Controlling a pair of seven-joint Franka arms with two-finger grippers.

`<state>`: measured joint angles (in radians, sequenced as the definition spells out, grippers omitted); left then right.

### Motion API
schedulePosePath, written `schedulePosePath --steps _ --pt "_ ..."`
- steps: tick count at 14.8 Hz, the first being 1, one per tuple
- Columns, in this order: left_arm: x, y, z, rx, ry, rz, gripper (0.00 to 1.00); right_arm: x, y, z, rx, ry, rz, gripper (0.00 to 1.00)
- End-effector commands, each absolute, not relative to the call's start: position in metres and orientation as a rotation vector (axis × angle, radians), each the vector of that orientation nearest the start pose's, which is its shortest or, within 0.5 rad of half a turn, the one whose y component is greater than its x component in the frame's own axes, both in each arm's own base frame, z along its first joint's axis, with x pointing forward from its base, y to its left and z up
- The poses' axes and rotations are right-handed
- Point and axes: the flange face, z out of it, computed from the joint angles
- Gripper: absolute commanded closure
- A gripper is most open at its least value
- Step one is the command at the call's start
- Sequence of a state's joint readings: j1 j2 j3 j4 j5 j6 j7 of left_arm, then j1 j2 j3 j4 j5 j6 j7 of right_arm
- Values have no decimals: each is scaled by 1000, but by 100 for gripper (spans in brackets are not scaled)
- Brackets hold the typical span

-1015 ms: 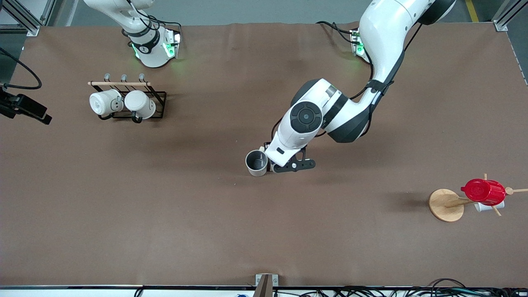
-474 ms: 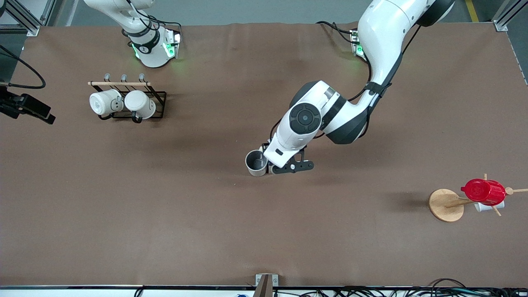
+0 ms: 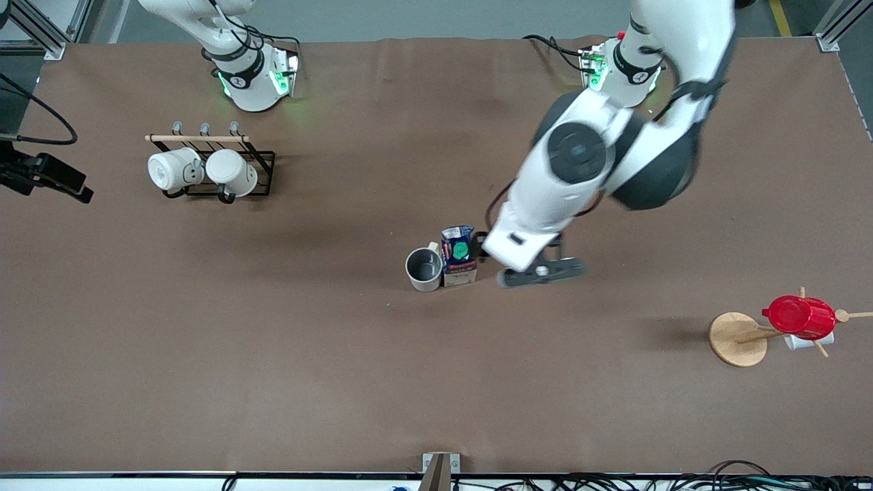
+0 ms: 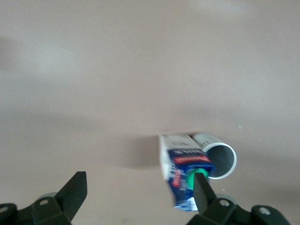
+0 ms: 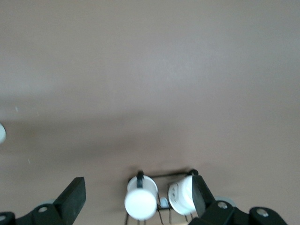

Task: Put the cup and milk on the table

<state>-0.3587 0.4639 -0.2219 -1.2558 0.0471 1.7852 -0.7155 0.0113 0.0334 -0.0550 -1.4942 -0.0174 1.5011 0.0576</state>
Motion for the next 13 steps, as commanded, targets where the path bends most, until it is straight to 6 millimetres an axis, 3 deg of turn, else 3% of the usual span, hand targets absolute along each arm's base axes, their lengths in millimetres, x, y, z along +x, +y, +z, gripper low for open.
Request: schedulePosePath --steps 1,2,6,8,11,13 --pt "603 -270 569 -3136 -127 -111 0 551 -21 648 -3187 76 79 0" --pt "602 -239 591 -3099 -60 -132 0 551 -24 647 -3182 73 79 0" --pt "584 -156 644 -3054 30 -129 0 552 -26 648 -3175 17 63 0" --pt "569 -131 655 -3045 72 -118 0 553 -25 649 -3174 17 55 0" --pt "540 -92 652 -3071 115 -53 0 554 -22 649 -3142 14 41 0" --pt "520 -80 649 -3100 86 -20 0 554 -21 649 -3132 11 35 0"
